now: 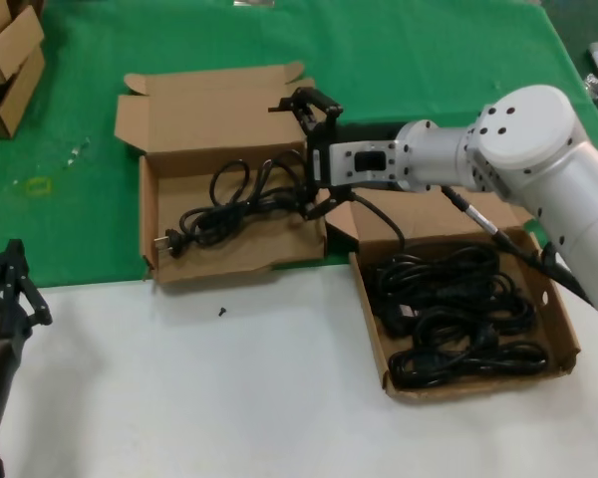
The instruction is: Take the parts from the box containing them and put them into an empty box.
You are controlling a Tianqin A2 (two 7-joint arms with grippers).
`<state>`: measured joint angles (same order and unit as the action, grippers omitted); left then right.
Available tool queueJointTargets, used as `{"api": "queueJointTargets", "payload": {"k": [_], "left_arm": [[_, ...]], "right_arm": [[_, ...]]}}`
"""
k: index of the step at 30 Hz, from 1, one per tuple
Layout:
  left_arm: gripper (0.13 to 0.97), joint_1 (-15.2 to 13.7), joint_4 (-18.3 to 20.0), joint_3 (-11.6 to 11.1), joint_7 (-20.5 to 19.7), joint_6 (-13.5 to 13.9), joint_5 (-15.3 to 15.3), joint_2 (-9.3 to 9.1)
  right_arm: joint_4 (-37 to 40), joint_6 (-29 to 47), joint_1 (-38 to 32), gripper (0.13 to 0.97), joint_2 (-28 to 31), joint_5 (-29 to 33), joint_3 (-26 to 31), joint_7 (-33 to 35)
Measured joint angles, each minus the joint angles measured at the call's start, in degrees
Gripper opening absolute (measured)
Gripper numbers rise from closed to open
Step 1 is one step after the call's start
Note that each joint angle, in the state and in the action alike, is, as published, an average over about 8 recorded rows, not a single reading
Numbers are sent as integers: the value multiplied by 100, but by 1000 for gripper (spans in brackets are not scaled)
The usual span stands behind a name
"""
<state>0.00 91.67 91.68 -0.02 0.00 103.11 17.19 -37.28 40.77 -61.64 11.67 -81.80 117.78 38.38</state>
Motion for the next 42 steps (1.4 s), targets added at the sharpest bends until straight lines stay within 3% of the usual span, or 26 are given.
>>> {"api": "queueJointTargets", "payload": {"k": [4,11,20,28,32,40,42], "left_arm": [[154,0,0,0,0,0,0,0],[162,0,0,0,0,0,0,0],[250,0,0,0,0,0,0,0],[410,0,0,0,0,0,0,0],[410,0,0,0,0,0,1,0],[632,0,0,0,0,0,1,0],[655,0,0,0,1,0,1,0]], "right_arm": [[-45,-19,37,820,12,-7,-11,-26],[-317,-223,346,861,39,-114,-142,-218],[-924,-678,1035,942,100,-354,-435,-646],[-1500,-1113,1689,966,158,-581,-712,-1055],[-1790,-1332,2018,966,187,-695,-852,-1259],[-2366,-1765,2673,966,244,-922,-1130,-1667],[-2512,-1875,2839,966,259,-980,-1200,-1770]]}}
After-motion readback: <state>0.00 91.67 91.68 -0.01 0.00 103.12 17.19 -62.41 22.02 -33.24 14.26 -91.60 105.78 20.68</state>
